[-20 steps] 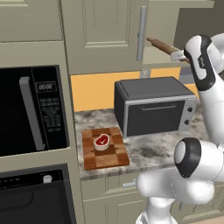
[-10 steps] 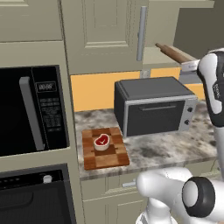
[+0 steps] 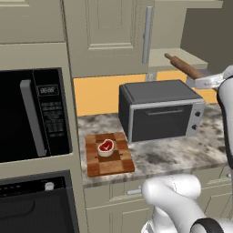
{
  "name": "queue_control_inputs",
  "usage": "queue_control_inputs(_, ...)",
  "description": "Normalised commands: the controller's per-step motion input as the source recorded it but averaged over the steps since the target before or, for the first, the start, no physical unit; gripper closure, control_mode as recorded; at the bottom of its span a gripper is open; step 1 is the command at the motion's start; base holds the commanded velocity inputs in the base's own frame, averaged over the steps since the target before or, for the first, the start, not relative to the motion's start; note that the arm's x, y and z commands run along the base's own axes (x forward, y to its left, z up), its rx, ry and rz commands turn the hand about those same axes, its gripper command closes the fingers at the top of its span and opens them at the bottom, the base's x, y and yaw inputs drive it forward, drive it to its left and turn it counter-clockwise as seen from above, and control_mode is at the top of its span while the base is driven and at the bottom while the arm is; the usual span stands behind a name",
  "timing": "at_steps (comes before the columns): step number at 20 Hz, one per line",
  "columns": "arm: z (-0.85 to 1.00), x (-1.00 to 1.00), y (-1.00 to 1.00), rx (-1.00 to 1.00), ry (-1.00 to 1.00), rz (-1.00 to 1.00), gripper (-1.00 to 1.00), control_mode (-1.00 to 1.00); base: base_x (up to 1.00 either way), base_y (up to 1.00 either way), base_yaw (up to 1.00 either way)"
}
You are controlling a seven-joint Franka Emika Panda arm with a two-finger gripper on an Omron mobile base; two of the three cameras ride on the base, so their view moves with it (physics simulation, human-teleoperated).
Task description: Open the cabinet, retrieve the rolling pin, and place it next to the meat on the cutting board to prepare for tenderizing.
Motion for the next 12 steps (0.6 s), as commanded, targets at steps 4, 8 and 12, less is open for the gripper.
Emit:
queue_control_inputs(4, -0.28, -0.60, 0.43, 0.00, 0.04, 0.12, 1.00, -1.00, 0.00, 0.00, 0.00)
queue_control_inputs(8, -0.32, -0.45, 0.47, 0.00, 0.08, 0.14, 1.00, -1.00, 0.00, 0.00, 0.00)
queue_control_inputs(12, -0.39, -0.24, 0.54, -0.02, 0.10, 0.17, 1.00, -1.00, 0.00, 0.00, 0.00)
